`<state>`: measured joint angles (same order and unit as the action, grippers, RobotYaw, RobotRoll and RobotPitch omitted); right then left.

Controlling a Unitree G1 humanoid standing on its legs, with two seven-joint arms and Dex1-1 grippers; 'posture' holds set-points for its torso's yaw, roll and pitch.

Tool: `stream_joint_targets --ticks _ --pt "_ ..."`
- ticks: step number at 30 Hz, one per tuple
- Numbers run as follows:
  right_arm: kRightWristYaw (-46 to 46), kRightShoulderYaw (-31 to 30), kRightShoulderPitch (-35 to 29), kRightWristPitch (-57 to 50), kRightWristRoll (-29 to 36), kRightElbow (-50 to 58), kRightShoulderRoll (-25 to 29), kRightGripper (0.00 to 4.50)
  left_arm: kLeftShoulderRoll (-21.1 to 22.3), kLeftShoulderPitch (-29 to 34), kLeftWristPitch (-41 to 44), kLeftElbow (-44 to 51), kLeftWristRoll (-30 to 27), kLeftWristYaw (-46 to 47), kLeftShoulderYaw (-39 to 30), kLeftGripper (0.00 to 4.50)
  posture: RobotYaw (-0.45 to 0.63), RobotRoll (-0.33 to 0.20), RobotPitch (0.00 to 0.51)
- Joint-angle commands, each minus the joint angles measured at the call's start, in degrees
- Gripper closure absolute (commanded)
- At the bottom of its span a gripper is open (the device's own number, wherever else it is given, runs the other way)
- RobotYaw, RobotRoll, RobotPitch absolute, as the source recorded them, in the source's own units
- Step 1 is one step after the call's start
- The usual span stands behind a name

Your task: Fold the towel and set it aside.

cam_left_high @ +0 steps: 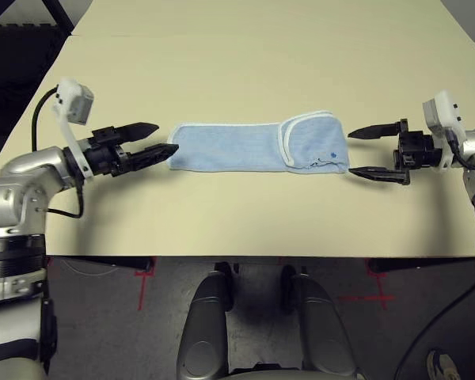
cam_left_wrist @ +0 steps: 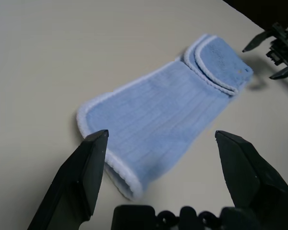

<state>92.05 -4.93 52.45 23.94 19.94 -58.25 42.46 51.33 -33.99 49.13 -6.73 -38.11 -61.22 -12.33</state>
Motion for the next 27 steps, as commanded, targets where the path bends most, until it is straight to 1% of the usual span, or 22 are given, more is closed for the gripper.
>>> stream_joint_targets --ticks 1,4,9,13,17,23,27 --pt "0.45 0.93 -0.67 -0.44 0.58 0.65 0.09 0.02 0.86 -1.83 7.35 -0.18 -1.86 0.02 1.65 0.00 -0.01 0.000 0.238" --pt "0.45 1.15 -0.58 -0.94 0.74 1.30 -0.21 0.02 0.64 -2.76 11.77 -1.76 -1.54 1.50 2.23 0.00 -0.01 0.000 0.239" --pt "0.45 1.39 -0.62 -1.65 0.84 2.06 -0.30 0.02 0.86 -2.80 15.30 -4.12 -0.87 3.17 2.18 0.00 -0.02 0.000 0.239" --pt "0.45 1.53 -0.70 -1.94 0.83 2.33 -0.38 0.02 0.63 -3.16 20.03 -5.21 -1.12 6.20 1.16 0.00 -0.02 0.000 0.240" --pt "0.45 1.65 -0.54 -2.14 0.68 2.34 -0.59 0.02 -2.31 -5.39 28.62 -7.72 -2.74 12.59 -3.86 0.00 -0.01 0.000 0.241" --pt "0.45 1.73 -0.30 -2.35 0.53 2.46 -0.84 0.02 -2.98 -4.45 34.01 -6.28 -3.07 16.52 -6.21 0.00 -0.01 0.000 0.242" --pt "0.45 1.88 -0.18 -2.32 0.37 2.18 -0.86 0.02 -4.41 -3.81 37.82 -4.85 -4.38 17.92 -8.46 0.00 -0.01 0.000 0.239"
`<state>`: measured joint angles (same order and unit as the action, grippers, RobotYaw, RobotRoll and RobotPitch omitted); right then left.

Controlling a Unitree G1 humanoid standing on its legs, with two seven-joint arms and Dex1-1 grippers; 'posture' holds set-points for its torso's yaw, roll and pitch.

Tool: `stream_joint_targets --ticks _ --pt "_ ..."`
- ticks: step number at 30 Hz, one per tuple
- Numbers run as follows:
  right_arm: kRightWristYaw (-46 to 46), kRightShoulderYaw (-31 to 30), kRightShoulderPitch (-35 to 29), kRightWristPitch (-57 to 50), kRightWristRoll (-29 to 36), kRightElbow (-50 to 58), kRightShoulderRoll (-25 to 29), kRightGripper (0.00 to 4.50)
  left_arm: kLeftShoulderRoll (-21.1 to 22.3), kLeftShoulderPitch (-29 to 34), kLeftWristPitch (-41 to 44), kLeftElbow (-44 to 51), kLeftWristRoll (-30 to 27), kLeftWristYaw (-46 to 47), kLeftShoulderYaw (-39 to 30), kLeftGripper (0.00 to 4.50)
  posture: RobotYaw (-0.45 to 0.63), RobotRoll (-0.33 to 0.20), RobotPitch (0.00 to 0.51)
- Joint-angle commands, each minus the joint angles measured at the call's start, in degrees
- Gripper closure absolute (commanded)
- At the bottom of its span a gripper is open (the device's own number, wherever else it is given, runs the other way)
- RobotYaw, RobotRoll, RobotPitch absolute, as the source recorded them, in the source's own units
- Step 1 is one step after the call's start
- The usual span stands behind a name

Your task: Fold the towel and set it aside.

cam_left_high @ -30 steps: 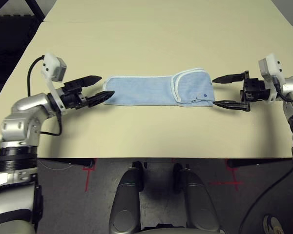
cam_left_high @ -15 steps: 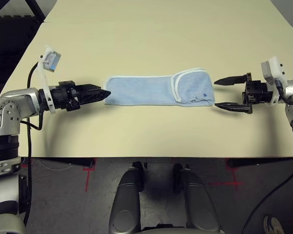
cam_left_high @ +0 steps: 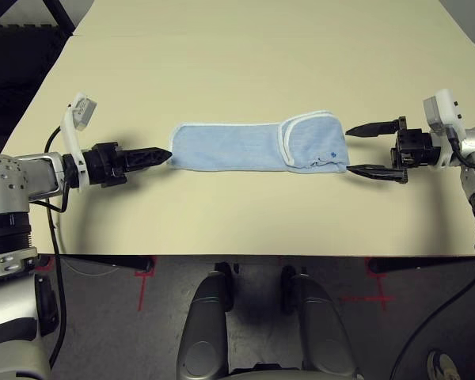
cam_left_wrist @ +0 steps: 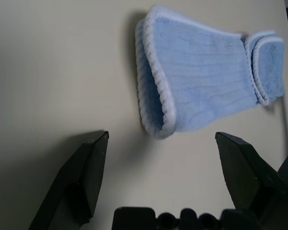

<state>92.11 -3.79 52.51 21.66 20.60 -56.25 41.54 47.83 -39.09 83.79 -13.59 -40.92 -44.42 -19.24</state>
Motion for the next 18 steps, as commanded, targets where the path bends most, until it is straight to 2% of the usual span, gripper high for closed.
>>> stream_joint_targets --ticks 1,9,18 --pt "0.39 0.75 -0.27 -0.02 -0.31 0.18 0.06 0.02 -1.48 1.34 4.21 2.40 -1.91 1.50 -2.16 0.00 -0.01 0.000 0.239" --pt "0.39 0.90 -0.29 0.21 -0.67 -0.02 0.08 0.02 -5.31 -0.09 8.71 3.26 -3.77 4.78 -5.29 0.00 -0.02 0.000 0.235" --pt "0.39 1.28 -0.07 0.65 -1.33 -0.48 0.02 0.02 -11.06 -4.37 7.38 -0.89 -0.67 11.12 -9.06 0.00 -0.02 0.000 0.234"
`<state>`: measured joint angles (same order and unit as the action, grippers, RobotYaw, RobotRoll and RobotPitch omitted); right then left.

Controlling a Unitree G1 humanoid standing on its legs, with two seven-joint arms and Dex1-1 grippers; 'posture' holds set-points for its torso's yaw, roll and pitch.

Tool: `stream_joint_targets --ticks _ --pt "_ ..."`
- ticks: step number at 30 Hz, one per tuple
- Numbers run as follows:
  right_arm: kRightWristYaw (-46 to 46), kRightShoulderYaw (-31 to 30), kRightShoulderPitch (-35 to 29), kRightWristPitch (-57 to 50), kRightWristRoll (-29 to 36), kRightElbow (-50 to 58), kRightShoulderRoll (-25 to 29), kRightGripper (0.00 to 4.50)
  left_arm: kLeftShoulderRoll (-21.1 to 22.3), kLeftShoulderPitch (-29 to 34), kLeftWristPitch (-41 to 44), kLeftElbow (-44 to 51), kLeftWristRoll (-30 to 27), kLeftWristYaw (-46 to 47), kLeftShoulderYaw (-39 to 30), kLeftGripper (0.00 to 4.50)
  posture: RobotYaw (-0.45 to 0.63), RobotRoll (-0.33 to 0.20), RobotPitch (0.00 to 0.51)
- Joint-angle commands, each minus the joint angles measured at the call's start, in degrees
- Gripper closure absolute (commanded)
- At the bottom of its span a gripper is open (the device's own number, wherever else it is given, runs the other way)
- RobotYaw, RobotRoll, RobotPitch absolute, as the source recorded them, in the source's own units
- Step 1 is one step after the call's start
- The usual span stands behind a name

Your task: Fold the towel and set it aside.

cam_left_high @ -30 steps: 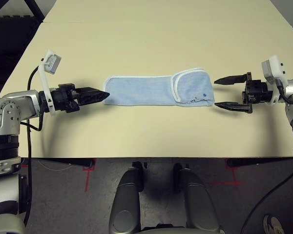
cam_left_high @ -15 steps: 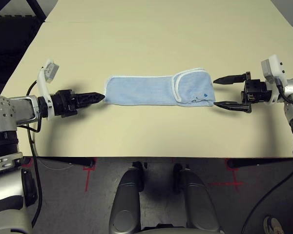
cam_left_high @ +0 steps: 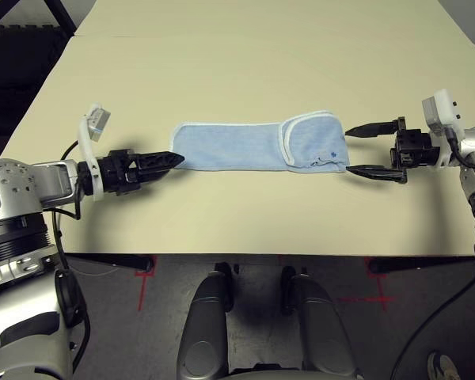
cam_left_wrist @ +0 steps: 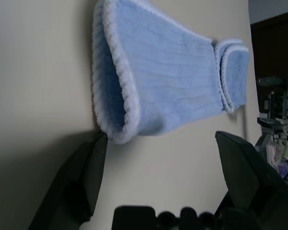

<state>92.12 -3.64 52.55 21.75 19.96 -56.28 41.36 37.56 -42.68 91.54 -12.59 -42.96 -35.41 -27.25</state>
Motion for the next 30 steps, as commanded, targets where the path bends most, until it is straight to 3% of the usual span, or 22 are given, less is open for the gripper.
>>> stream_joint_targets --ticks 1,12,15,25,30 --pt "0.38 1.17 -0.05 0.59 -0.75 -0.51 0.19 0.02 -1.01 -1.00 -0.57 -2.31 1.71 2.56 -0.90 0.00 -0.02 0.000 0.234" --pt "0.38 1.62 -0.09 0.93 -1.41 -0.61 0.07 0.02 -1.46 -1.51 -3.18 -5.07 3.05 4.65 0.38 0.00 -0.03 0.000 0.236" --pt "0.38 1.58 -0.17 0.95 -1.42 -0.62 0.08 0.00 -1.62 -1.63 -3.80 -5.54 3.33 5.35 0.15 0.62 -0.03 0.000 0.237" --pt "0.38 1.47 -0.04 1.03 -1.83 -0.92 -0.04 0.00 -2.84 -2.27 -4.90 -6.34 3.53 8.47 -2.04 4.45 -0.03 0.000 0.236" --pt "0.38 1.81 0.25 1.02 -2.03 -1.34 -0.16 0.00 -3.65 -2.86 -5.64 -5.97 3.55 10.11 -3.40 4.45 -0.02 0.000 0.236"
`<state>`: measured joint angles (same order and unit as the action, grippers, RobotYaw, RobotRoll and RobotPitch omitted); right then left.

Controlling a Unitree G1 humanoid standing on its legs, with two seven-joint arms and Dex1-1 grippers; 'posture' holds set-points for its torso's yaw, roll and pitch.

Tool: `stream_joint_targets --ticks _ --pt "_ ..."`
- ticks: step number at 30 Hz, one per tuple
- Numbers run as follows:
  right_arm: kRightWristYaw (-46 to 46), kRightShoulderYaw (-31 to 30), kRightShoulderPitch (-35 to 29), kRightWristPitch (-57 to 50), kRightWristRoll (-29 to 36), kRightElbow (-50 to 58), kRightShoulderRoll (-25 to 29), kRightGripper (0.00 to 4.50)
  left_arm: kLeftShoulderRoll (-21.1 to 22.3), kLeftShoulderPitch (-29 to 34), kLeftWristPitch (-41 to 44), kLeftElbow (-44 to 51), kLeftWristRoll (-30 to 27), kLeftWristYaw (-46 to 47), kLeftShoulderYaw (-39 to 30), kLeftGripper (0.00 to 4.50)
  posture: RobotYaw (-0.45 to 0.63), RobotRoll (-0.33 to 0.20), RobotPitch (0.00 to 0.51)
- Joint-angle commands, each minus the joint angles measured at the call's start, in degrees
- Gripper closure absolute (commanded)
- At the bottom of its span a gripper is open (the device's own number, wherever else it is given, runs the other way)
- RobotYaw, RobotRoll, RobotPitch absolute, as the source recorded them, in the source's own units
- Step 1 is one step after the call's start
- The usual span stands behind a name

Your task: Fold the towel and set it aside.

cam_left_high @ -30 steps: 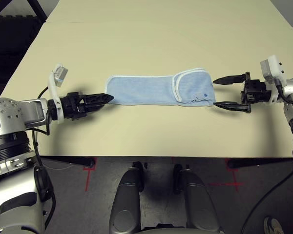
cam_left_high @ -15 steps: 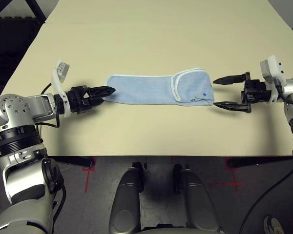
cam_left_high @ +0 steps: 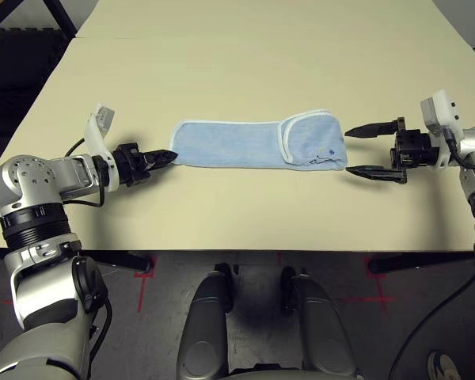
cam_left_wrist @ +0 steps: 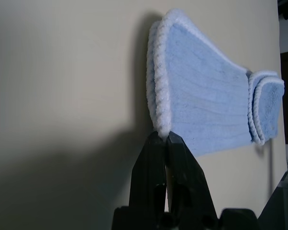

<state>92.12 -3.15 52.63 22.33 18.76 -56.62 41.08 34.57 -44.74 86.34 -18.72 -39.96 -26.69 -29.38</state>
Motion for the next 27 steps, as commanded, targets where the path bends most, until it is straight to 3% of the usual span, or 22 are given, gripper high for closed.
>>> stream_joint_targets --ticks 1,7,18,27 --pt "0.37 1.47 0.24 0.40 -0.85 -1.13 0.09 0.00 -0.84 -1.04 -0.64 0.30 0.54 1.84 -1.63 4.45 -0.02 0.000 0.236" --pt "0.37 2.32 0.68 -0.06 -1.27 -2.04 -0.08 0.00 2.20 -1.54 -0.82 1.81 0.26 1.63 -1.64 4.45 -0.01 0.000 0.235" --pt "0.37 3.33 1.40 0.52 -2.69 -3.19 -1.18 0.00 13.19 7.48 -5.06 0.75 0.56 -3.12 -2.53 4.45 0.00 0.000 0.235" --pt "0.37 3.19 2.34 0.28 -3.28 -4.12 -1.42 0.00 14.24 12.38 -1.92 6.70 -1.02 -3.57 -5.48 4.45 0.01 0.000 0.231"
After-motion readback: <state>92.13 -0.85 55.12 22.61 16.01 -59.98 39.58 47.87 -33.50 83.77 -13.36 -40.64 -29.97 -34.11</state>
